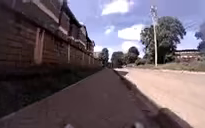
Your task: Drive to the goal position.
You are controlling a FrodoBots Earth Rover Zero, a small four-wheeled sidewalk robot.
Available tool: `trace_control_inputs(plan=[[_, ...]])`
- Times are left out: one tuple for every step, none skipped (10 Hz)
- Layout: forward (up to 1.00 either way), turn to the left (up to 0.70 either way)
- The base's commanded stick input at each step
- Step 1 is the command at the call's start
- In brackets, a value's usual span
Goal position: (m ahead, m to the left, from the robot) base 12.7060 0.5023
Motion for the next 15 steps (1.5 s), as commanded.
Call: trace_control_inputs(plan=[[1.0,0.0],[1.0,0.0],[1.0,0.0],[1.0,0.0],[1.0,-0.24],[1.0,-0.26],[1.0,-0.09],[1.0,0.0],[1.0,-0.02],[1.0,-0.37],[1.0,-0.37],[1.0,-0.37],[1.0,-0.3],[1.0,0.0],[1.0,0.0]])
